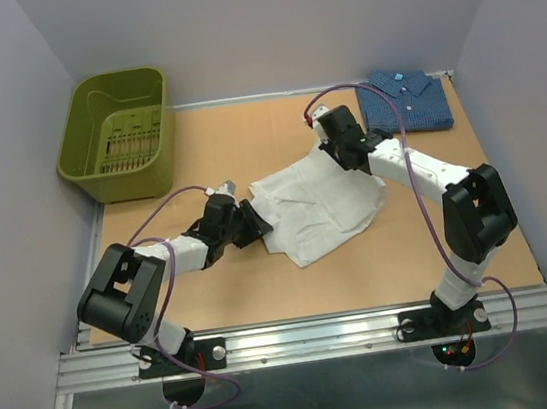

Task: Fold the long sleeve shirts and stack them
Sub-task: Fold the shirt

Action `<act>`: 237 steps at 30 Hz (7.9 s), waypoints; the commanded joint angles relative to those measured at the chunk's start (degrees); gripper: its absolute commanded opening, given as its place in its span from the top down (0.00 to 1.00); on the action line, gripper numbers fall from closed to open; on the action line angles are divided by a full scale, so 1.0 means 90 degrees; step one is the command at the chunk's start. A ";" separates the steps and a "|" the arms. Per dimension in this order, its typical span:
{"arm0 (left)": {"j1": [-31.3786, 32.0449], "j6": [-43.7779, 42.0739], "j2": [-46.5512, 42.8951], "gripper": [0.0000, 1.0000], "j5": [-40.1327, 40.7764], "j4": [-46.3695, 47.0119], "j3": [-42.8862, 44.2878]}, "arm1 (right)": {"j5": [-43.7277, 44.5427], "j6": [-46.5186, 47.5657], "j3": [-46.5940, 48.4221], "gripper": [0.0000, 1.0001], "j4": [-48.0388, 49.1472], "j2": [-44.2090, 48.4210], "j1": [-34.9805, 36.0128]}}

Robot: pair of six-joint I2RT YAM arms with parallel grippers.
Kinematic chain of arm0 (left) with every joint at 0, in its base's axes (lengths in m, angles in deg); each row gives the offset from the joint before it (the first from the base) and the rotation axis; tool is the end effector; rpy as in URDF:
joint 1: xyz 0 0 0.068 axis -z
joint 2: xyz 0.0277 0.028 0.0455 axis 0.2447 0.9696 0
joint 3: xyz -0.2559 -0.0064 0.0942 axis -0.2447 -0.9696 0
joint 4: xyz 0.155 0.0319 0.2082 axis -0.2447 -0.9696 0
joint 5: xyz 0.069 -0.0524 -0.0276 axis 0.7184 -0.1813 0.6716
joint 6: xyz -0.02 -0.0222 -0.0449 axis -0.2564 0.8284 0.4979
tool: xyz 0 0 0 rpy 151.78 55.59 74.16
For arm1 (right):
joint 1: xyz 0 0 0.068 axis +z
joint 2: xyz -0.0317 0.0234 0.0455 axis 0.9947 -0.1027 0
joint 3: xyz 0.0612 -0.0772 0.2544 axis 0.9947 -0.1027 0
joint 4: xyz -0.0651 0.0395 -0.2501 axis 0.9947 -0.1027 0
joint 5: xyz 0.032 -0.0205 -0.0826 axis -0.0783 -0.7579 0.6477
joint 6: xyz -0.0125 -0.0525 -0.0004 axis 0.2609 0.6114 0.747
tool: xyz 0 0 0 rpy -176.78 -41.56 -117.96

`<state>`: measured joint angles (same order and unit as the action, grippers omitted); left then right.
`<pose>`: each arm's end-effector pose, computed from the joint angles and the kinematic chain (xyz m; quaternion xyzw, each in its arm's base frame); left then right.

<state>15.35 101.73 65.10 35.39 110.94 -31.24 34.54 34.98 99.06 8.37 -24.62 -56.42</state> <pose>0.2432 -0.1465 0.1527 -0.0635 0.8738 -0.3604 0.3203 0.3462 0.1658 0.2596 -0.2899 0.8690 -0.1578 0.3687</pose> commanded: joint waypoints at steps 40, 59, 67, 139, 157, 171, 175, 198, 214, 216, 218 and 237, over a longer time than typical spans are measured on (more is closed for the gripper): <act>-0.0008 0.1214 0.0032 1.00 -0.0284 0.1786 -0.0935 | 0.0558 -0.2456 0.1165 0.64 -0.0334 -0.1711 0.3204; -0.0028 0.1399 -0.0709 0.93 -0.0021 0.1504 -0.1179 | -0.0401 -0.3617 0.1067 0.45 -0.0334 -0.0443 0.3155; -0.0077 0.1107 -0.2105 0.60 0.0633 0.0244 -0.1033 | -0.0849 -0.4058 0.0219 0.40 -0.0295 0.0711 0.2745; 0.0050 0.0677 -0.2115 0.39 0.0682 -0.0693 -0.0428 | -0.0800 -0.4399 -0.1110 0.34 -0.0373 0.1482 0.3107; 0.1788 -0.0211 -0.0428 0.54 -0.0674 -0.1417 0.2199 | -0.4207 -0.5092 -0.2858 0.29 0.0866 0.2860 -0.0467; 0.1223 -0.0797 0.0589 0.84 -0.1974 -0.1514 0.0825 | -0.5370 -0.5337 -0.3620 0.30 0.1932 0.2685 -0.0595; 0.1076 -0.0925 0.0433 0.84 -0.2023 -0.1612 0.0589 | -0.6120 -0.5464 -0.3611 0.29 0.2321 0.2461 -0.0595; 0.0919 -0.0974 0.0345 1.00 -0.2120 -0.1602 0.0188 | -0.7656 -0.5591 -0.5232 0.36 0.3993 0.0721 -0.1113; 0.0910 -0.1003 0.0218 1.00 -0.2091 -0.1681 0.0189 | -0.8311 -0.5972 -0.5592 0.36 0.3993 0.1270 -0.1103; 0.0910 -0.1003 0.0169 1.00 -0.2072 -0.1700 0.0169 | -0.8096 -0.5875 -0.5748 0.36 0.3992 0.1201 -0.1113; 0.0910 -0.1013 0.0121 1.00 -0.2042 -0.1729 0.0169 | -0.7950 -0.5816 -0.5866 0.37 0.3973 0.1200 -0.1113; 0.0676 -0.0242 -0.0467 0.98 -0.0724 -0.0160 0.1702 | -0.7822 -0.7280 -0.3864 0.32 0.6021 0.1104 -0.1103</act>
<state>22.35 96.29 57.30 25.38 99.86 -15.92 -36.99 -24.40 64.18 50.54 -10.19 -66.41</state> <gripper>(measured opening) 0.033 0.678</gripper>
